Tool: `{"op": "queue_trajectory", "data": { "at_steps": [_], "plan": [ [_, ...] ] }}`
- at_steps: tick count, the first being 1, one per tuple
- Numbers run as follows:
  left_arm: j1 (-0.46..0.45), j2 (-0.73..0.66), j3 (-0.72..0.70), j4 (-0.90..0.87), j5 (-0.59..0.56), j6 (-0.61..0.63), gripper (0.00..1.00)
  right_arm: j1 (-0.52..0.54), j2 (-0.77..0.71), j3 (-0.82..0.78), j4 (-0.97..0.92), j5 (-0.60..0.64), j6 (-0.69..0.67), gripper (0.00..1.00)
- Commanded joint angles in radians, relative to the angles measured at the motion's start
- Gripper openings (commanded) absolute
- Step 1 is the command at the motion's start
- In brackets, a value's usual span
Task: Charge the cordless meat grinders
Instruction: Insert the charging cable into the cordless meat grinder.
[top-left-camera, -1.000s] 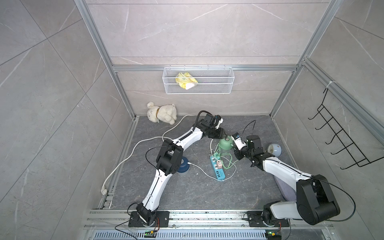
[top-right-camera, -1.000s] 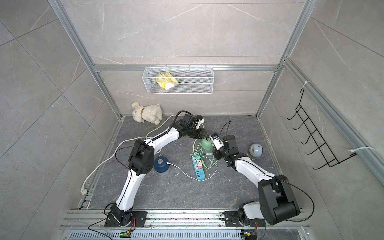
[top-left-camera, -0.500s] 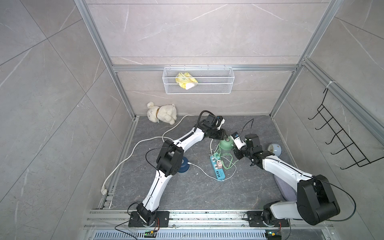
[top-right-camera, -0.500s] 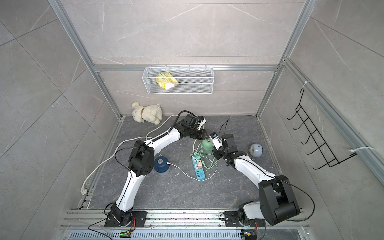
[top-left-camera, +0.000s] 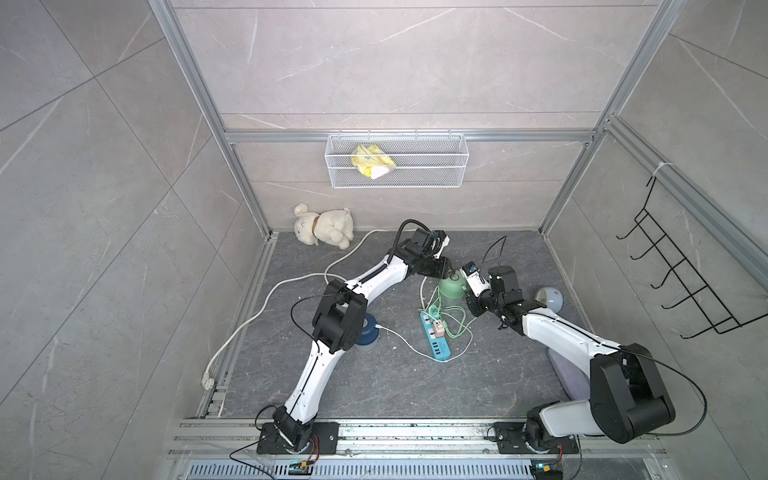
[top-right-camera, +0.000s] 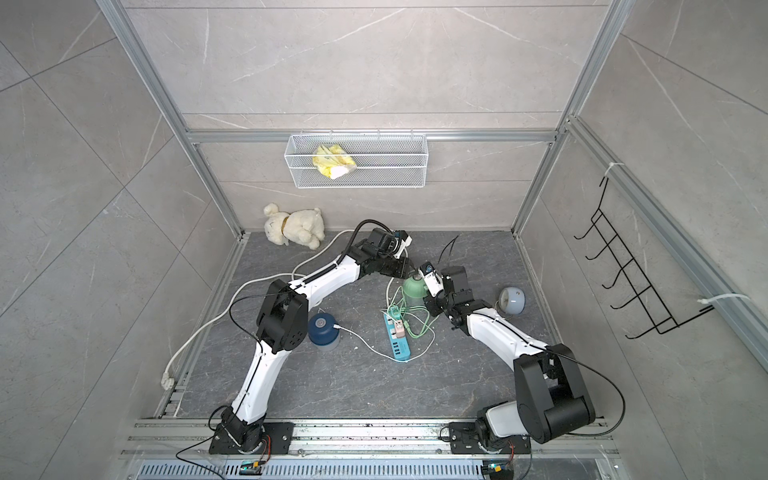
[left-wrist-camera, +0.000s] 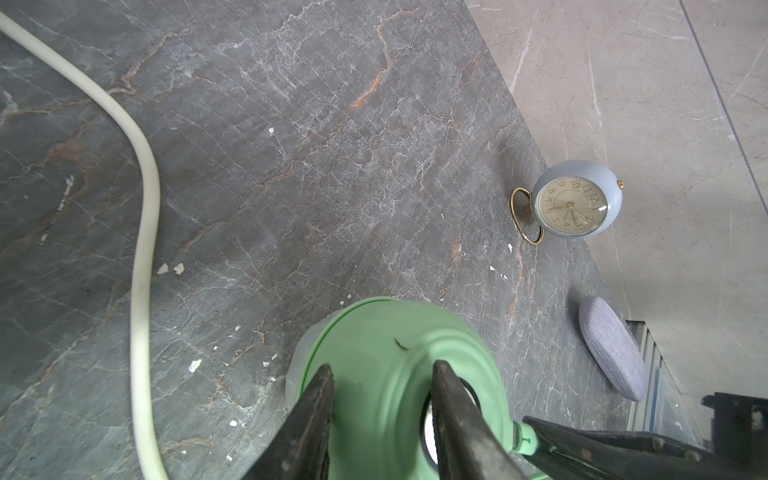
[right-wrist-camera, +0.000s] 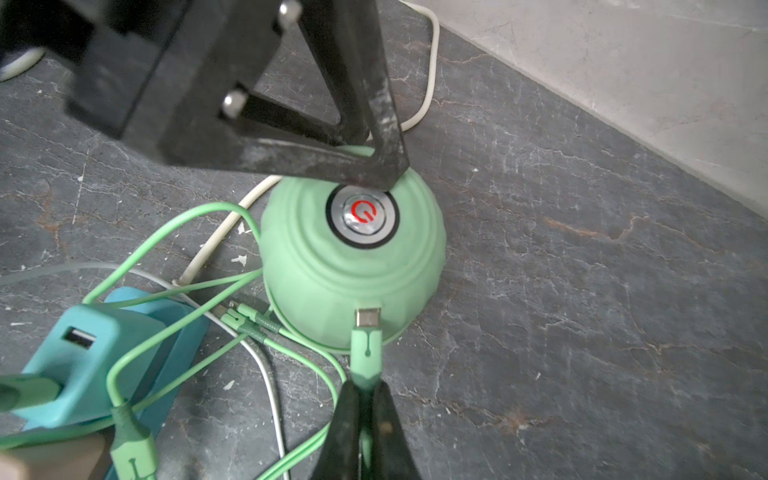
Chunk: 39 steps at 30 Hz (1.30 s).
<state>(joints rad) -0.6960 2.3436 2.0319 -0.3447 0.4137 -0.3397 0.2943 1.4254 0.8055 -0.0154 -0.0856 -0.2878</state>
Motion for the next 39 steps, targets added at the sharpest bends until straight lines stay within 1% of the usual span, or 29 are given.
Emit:
{"op": "queue_trajectory", "data": {
  "at_steps": [1, 5, 9, 11, 15, 17, 19, 22, 24, 25, 26, 27, 28, 29, 30, 32, 34, 36, 37, 38, 39],
  "plan": [
    [-0.050, -0.039, -0.041, -0.111, 0.086, 0.016, 0.40, 0.012, 0.000, 0.008, 0.116, -0.020, 0.033, 0.00],
    [-0.048, -0.049, -0.045, -0.103, 0.071, 0.025, 0.40, 0.010, -0.043, -0.002, 0.061, -0.020, 0.032, 0.00],
    [-0.048, -0.050, -0.045, -0.103, 0.058, 0.030, 0.39, 0.009, -0.044, -0.007, 0.021, -0.016, 0.038, 0.01],
    [-0.049, -0.053, -0.047, -0.105, 0.054, 0.036, 0.39, 0.009, -0.040, -0.008, 0.018, -0.012, 0.051, 0.06],
    [-0.049, -0.063, -0.050, -0.098, 0.045, 0.044, 0.40, 0.008, -0.043, -0.014, 0.014, 0.001, 0.058, 0.12],
    [-0.047, -0.063, -0.046, -0.093, 0.040, 0.044, 0.40, 0.007, -0.054, -0.021, 0.011, 0.006, 0.058, 0.18],
    [-0.041, -0.068, -0.047, -0.079, 0.025, 0.035, 0.45, 0.006, -0.077, -0.035, 0.004, 0.016, 0.061, 0.30],
    [-0.014, -0.081, -0.051, -0.021, 0.028, 0.003, 0.52, -0.010, -0.139, -0.064, -0.014, 0.017, 0.074, 0.42],
    [0.016, -0.087, -0.040, 0.026, 0.046, -0.025, 0.58, -0.029, -0.200, -0.087, -0.023, 0.002, 0.101, 0.54],
    [0.029, -0.093, -0.024, 0.033, 0.047, -0.027, 0.66, -0.037, -0.237, -0.093, -0.036, -0.008, 0.117, 0.58],
    [0.040, -0.102, -0.014, 0.032, 0.042, -0.024, 0.72, -0.043, -0.265, -0.096, -0.050, -0.014, 0.127, 0.60],
    [0.051, -0.121, -0.014, 0.032, 0.029, -0.019, 0.79, -0.052, -0.297, -0.098, -0.064, -0.018, 0.147, 0.63],
    [0.061, -0.149, -0.028, 0.036, 0.006, -0.015, 0.84, -0.062, -0.325, -0.103, -0.069, -0.022, 0.168, 0.65],
    [0.071, -0.181, -0.055, 0.047, -0.024, -0.018, 0.88, -0.069, -0.346, -0.109, -0.071, -0.017, 0.189, 0.66],
    [0.085, -0.224, -0.110, 0.069, -0.080, -0.023, 0.90, -0.081, -0.366, -0.118, -0.068, 0.000, 0.216, 0.68],
    [0.117, -0.341, -0.275, 0.139, -0.244, -0.055, 0.91, -0.108, -0.393, -0.157, -0.033, 0.059, 0.268, 0.69],
    [0.164, -0.487, -0.508, 0.231, -0.468, -0.095, 0.91, -0.144, -0.404, -0.226, 0.055, 0.165, 0.334, 0.70],
    [0.215, -0.623, -0.716, 0.313, -0.621, -0.077, 0.90, -0.172, -0.377, -0.291, 0.166, 0.231, 0.397, 0.71],
    [0.237, -0.688, -0.807, 0.329, -0.726, -0.048, 0.90, -0.178, -0.345, -0.316, 0.214, 0.240, 0.407, 0.71],
    [0.261, -0.737, -0.876, 0.338, -0.804, -0.028, 0.90, -0.178, -0.308, -0.335, 0.269, 0.248, 0.409, 0.70],
    [0.300, -0.791, -0.947, 0.347, -0.840, 0.003, 0.90, -0.178, -0.263, -0.357, 0.341, 0.259, 0.416, 0.70]
  ]
}}
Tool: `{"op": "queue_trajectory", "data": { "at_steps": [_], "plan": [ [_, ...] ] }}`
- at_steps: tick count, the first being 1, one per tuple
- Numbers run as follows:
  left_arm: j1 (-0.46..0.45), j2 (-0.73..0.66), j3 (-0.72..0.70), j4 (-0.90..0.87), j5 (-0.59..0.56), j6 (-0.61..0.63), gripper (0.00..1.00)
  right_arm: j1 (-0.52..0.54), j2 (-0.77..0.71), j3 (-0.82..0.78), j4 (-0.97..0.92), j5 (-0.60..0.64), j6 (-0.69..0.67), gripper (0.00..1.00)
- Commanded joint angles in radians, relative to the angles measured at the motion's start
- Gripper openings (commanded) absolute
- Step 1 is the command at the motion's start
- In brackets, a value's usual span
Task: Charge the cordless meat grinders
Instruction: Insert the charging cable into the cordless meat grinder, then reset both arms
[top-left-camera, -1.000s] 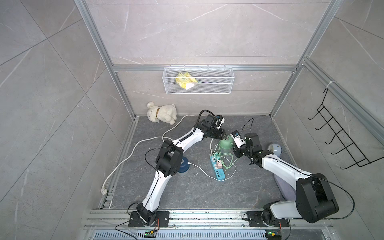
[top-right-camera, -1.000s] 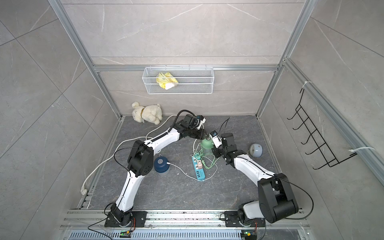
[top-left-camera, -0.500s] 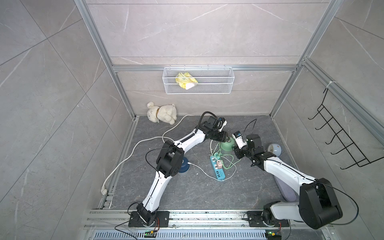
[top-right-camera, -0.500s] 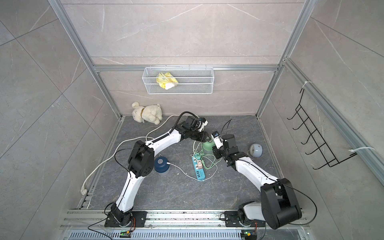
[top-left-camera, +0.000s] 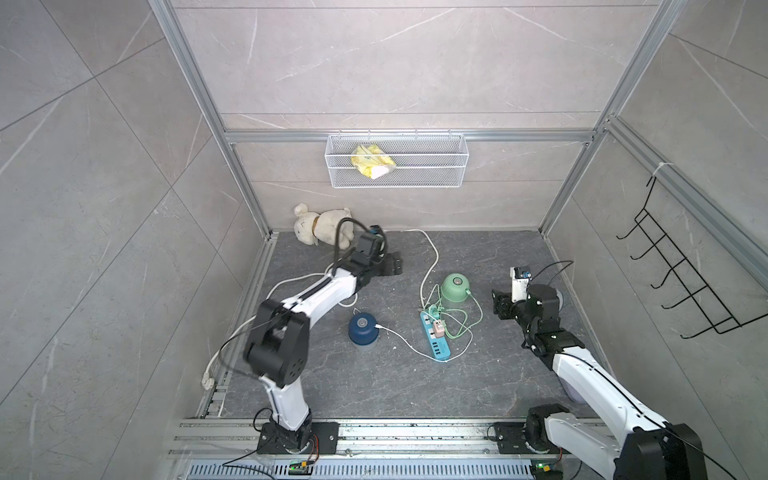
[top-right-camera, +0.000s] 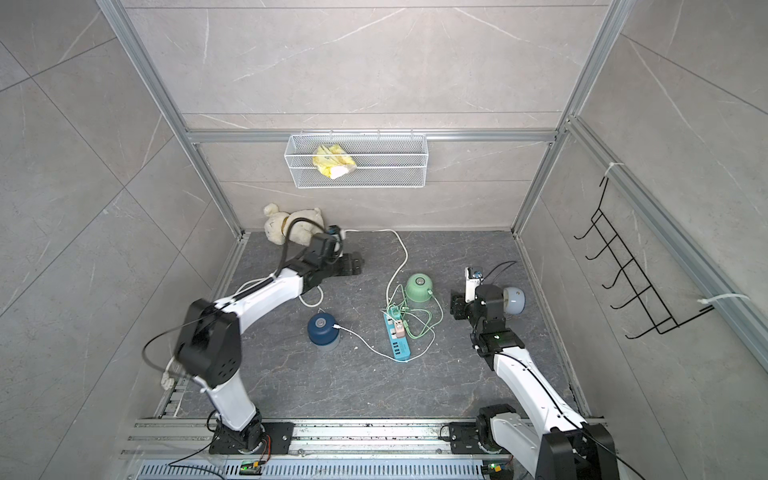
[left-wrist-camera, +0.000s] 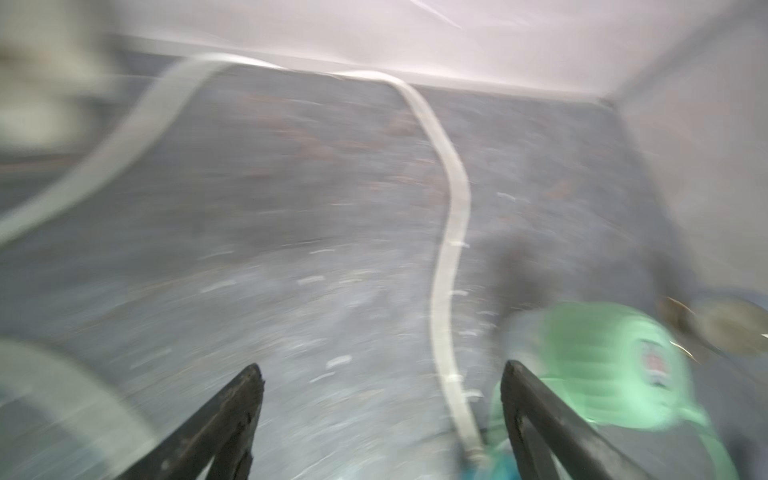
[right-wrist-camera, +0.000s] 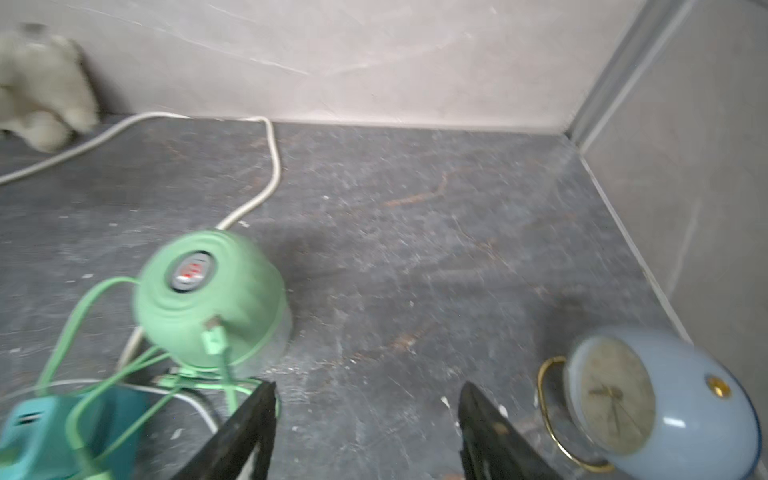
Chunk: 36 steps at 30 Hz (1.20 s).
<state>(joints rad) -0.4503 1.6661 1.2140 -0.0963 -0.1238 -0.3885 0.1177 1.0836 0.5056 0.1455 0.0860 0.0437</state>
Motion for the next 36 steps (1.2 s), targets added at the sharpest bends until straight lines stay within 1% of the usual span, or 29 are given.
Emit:
{"op": "queue_trajectory", "data": {
  "at_steps": [1, 3, 5, 7, 8, 9, 10, 11, 12, 13, 14, 15, 16, 17, 19, 21, 23, 24, 25, 26, 28, 29, 30, 31, 33, 36],
  "plan": [
    [0.096, -0.160, -0.190, 0.102, -0.332, 0.083, 0.90, -0.003, 0.129, -0.077, 0.258, 0.101, 0.087, 0.70],
    [0.171, -0.235, -0.286, 0.116, -0.387, 0.143, 0.90, -0.001, 0.209, -0.120, 0.445, 0.142, 0.061, 0.70],
    [0.256, -0.305, -0.374, 0.151, -0.356, 0.189, 0.90, -0.003, 0.305, -0.130, 0.609, 0.196, 0.010, 0.71],
    [0.338, -0.355, -0.464, 0.212, -0.267, 0.222, 0.90, -0.016, 0.390, -0.114, 0.648, 0.127, 0.003, 0.71],
    [0.369, -0.370, -0.508, 0.256, -0.236, 0.236, 0.89, -0.015, 0.418, -0.129, 0.718, 0.094, -0.016, 0.71],
    [0.397, -0.376, -0.551, 0.310, -0.204, 0.252, 0.89, -0.015, 0.408, -0.152, 0.723, 0.084, -0.017, 0.71],
    [0.416, -0.373, -0.587, 0.362, -0.171, 0.265, 0.89, -0.015, 0.415, -0.172, 0.770, 0.090, -0.013, 0.71],
    [0.433, -0.362, -0.625, 0.433, -0.123, 0.284, 0.89, -0.015, 0.443, -0.195, 0.865, 0.089, -0.015, 0.72],
    [0.440, -0.346, -0.652, 0.503, -0.086, 0.320, 0.90, -0.015, 0.464, -0.197, 0.889, 0.069, -0.027, 0.74],
    [0.444, -0.345, -0.640, 0.486, -0.044, 0.342, 0.90, -0.014, 0.436, -0.179, 0.797, 0.050, -0.027, 0.75],
    [0.444, -0.335, -0.656, 0.539, -0.010, 0.386, 0.90, -0.016, 0.437, -0.171, 0.791, 0.037, -0.029, 0.76],
    [0.444, -0.324, -0.657, 0.558, 0.022, 0.431, 0.90, -0.020, 0.459, -0.177, 0.846, 0.029, -0.028, 0.79],
    [0.446, -0.319, -0.641, 0.518, 0.024, 0.450, 0.89, -0.026, 0.449, -0.175, 0.813, 0.026, -0.022, 0.81],
    [0.451, -0.323, -0.644, 0.517, 0.030, 0.448, 0.89, -0.028, 0.439, -0.173, 0.796, 0.023, -0.020, 0.82],
    [0.470, -0.351, -0.693, 0.556, 0.086, 0.430, 0.89, -0.030, 0.454, -0.180, 0.838, 0.017, -0.024, 0.82],
    [0.471, -0.353, -0.739, 0.579, 0.102, 0.411, 0.90, -0.029, 0.447, -0.177, 0.819, 0.018, -0.021, 0.83],
    [0.473, -0.310, -0.801, 0.707, 0.131, 0.413, 0.90, -0.033, 0.450, -0.178, 0.828, 0.013, -0.018, 0.85],
    [0.477, -0.301, -0.796, 0.718, 0.128, 0.419, 0.91, -0.034, 0.450, -0.179, 0.827, 0.010, -0.017, 0.86],
    [0.504, -0.268, -0.801, 0.768, 0.156, 0.409, 0.92, -0.037, 0.451, -0.179, 0.832, 0.005, -0.017, 0.87],
    [0.529, -0.236, -0.814, 0.814, 0.185, 0.391, 0.92, -0.038, 0.450, -0.180, 0.831, 0.005, -0.016, 0.88],
    [0.550, -0.135, -0.866, 1.026, 0.165, 0.358, 0.95, -0.041, 0.450, -0.181, 0.833, 0.000, -0.015, 0.89],
    [0.550, -0.160, -0.853, 0.952, 0.161, 0.358, 0.98, -0.040, 0.450, -0.180, 0.833, -0.002, -0.015, 0.90],
    [0.546, -0.173, -0.849, 0.917, 0.143, 0.360, 1.00, -0.041, 0.450, -0.182, 0.832, -0.003, -0.013, 0.90],
    [0.545, -0.153, -0.861, 0.985, 0.131, 0.357, 1.00, -0.041, 0.450, -0.180, 0.833, -0.003, -0.013, 0.90],
    [0.539, -0.175, -0.854, 0.930, 0.128, 0.361, 1.00, -0.043, 0.450, -0.180, 0.832, -0.005, -0.013, 0.91],
    [0.537, -0.170, -0.846, 0.918, 0.141, 0.372, 1.00, -0.044, 0.449, -0.179, 0.832, -0.005, -0.014, 0.92]
  ]
}}
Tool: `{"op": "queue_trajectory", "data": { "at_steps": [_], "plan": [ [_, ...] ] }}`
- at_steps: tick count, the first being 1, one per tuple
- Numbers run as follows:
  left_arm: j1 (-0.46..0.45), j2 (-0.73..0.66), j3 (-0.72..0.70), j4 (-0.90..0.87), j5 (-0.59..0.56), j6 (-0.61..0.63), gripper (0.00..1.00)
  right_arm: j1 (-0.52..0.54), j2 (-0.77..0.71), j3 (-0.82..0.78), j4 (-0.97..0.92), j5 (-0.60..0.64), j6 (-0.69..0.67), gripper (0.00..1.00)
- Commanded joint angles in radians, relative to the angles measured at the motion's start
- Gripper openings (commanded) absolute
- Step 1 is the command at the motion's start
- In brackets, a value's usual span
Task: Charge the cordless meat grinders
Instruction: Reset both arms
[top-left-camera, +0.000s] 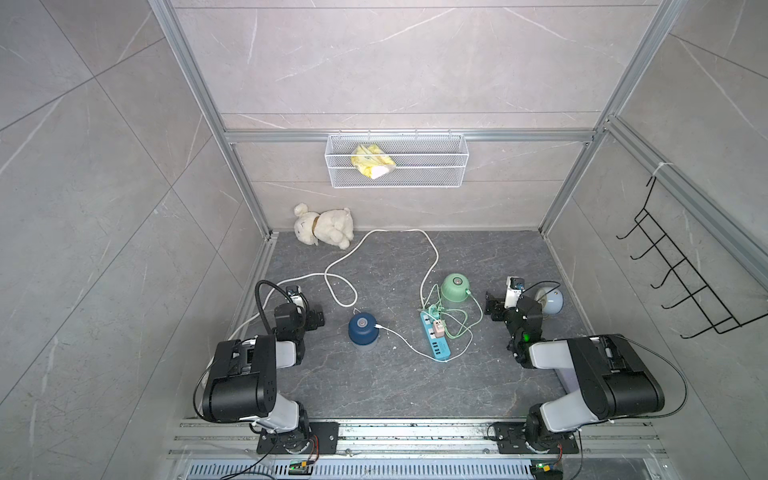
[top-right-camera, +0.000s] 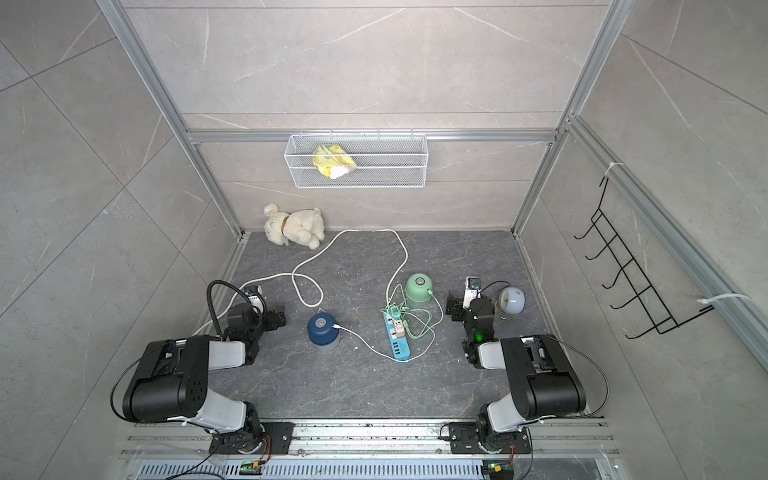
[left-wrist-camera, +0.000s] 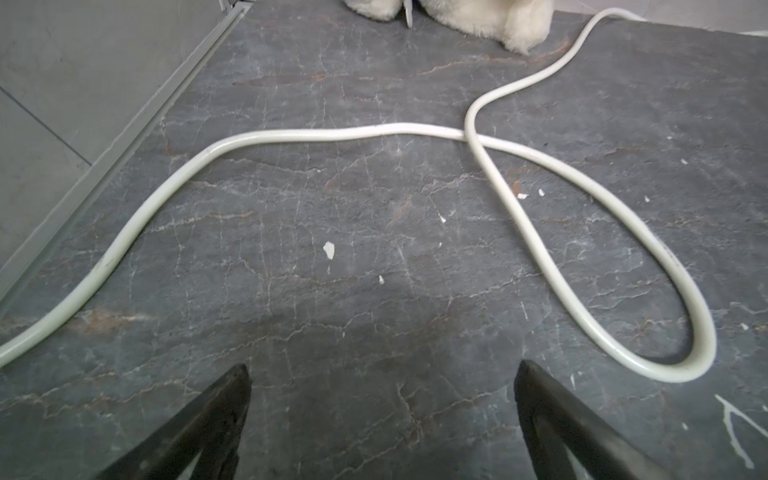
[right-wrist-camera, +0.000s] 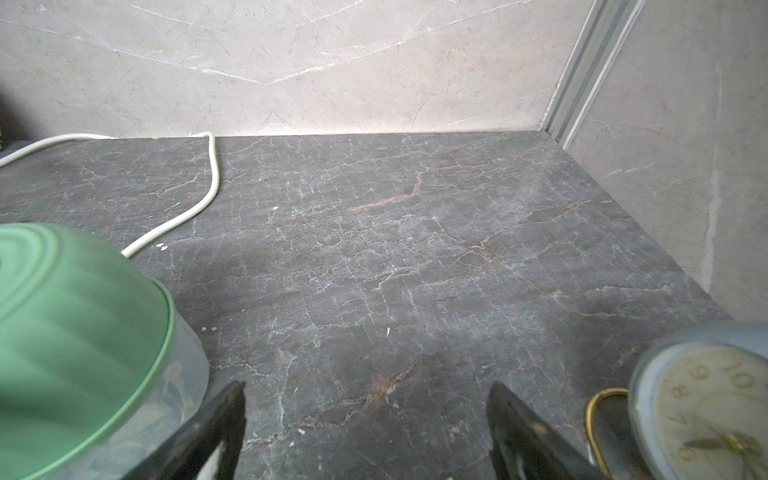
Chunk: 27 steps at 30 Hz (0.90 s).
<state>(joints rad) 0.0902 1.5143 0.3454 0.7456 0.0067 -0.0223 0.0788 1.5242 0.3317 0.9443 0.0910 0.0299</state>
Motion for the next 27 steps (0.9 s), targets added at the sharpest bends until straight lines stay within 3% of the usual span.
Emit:
{"op": "queue_trajectory", "data": {
  "at_steps": [1, 11, 12, 27],
  "plan": [
    [-0.006, -0.011, 0.024, 0.088, 0.007, 0.006, 1.00, -0.005, 0.009, -0.005, 0.031, -0.008, 0.001, 0.92],
    [-0.007, -0.005, 0.043, 0.057, 0.009, 0.007, 1.00, -0.006, 0.006, 0.001, 0.010, -0.010, 0.000, 0.96],
    [-0.008, -0.008, 0.031, 0.073, 0.006, 0.009, 1.00, -0.006, 0.006, 0.001, 0.011, -0.010, 0.000, 0.99],
    [-0.008, -0.014, 0.025, 0.078, 0.010, 0.008, 1.00, -0.006, 0.008, -0.009, 0.039, -0.008, -0.006, 1.00]
  ]
}}
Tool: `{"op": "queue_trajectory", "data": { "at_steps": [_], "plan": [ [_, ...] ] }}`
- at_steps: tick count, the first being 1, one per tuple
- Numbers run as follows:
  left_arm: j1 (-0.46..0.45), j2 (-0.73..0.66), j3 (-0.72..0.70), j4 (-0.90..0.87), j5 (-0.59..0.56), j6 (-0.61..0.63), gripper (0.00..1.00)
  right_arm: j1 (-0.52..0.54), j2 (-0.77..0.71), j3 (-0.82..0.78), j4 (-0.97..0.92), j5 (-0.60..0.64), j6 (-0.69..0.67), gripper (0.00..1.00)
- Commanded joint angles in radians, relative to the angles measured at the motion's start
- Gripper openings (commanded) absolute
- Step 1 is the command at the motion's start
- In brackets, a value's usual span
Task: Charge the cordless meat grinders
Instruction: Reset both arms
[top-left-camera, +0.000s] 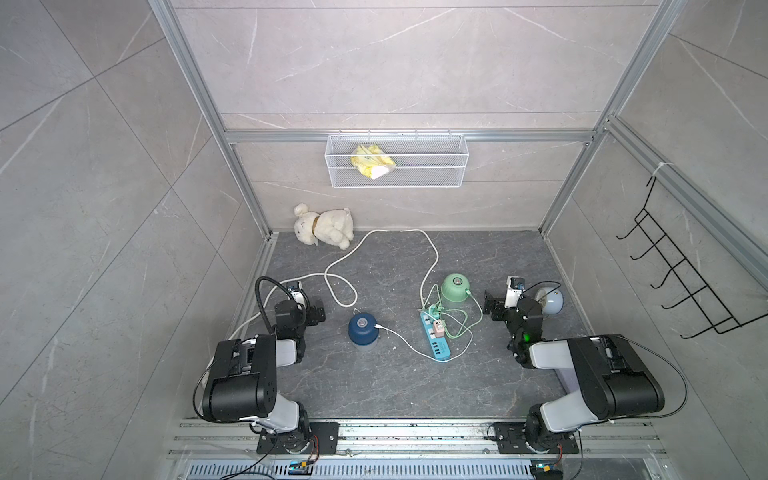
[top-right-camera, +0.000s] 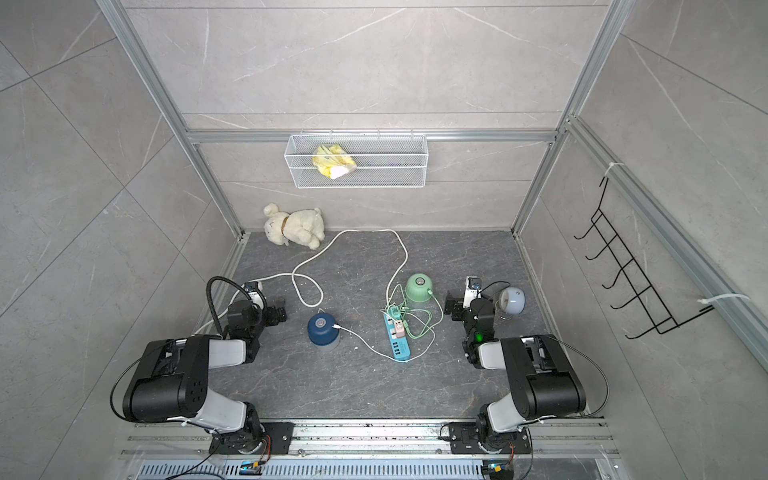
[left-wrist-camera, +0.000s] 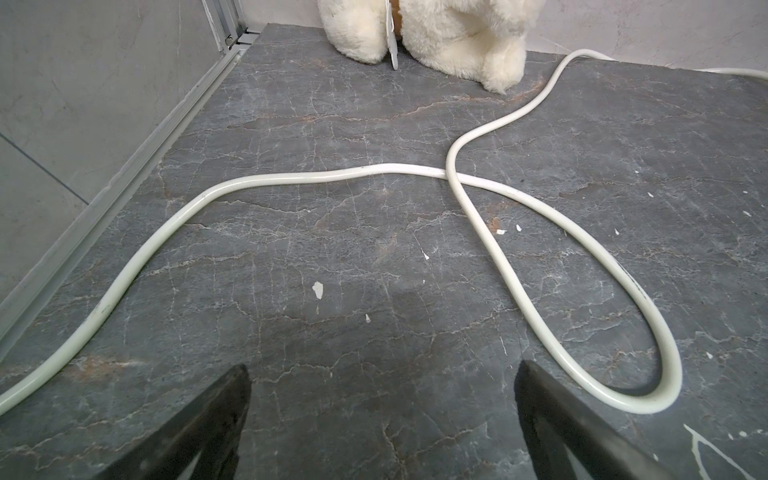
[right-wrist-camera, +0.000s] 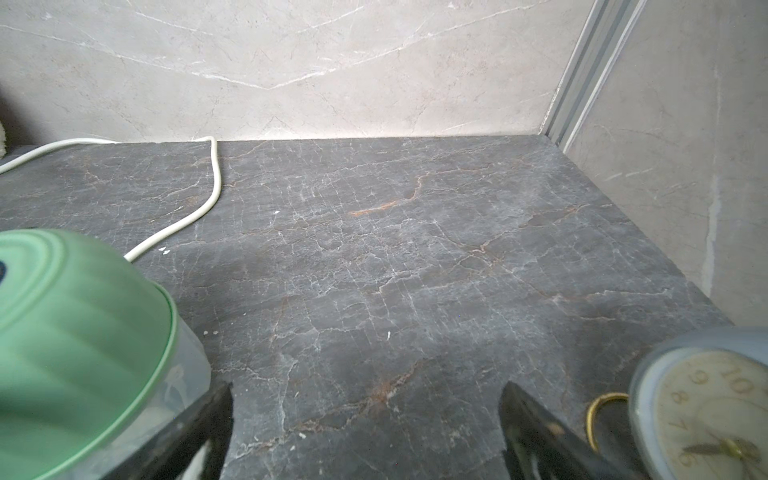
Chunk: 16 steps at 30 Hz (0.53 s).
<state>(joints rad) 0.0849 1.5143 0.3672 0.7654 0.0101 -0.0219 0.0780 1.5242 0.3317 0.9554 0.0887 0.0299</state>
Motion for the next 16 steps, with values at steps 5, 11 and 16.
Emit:
{"op": "queue_trajectory", "data": {
  "at_steps": [5, 11, 16],
  "plan": [
    [-0.002, -0.014, 0.004, 0.058, 0.007, 0.008, 1.00, -0.002, 0.008, -0.005, 0.020, -0.005, -0.007, 1.00],
    [-0.002, -0.014, 0.003, 0.058, 0.007, 0.008, 1.00, 0.000, 0.012, 0.017, -0.016, -0.006, -0.010, 1.00],
    [-0.003, -0.014, 0.004, 0.058, 0.007, 0.008, 1.00, 0.017, 0.012, 0.012, -0.007, -0.004, -0.031, 0.99]
  ]
}}
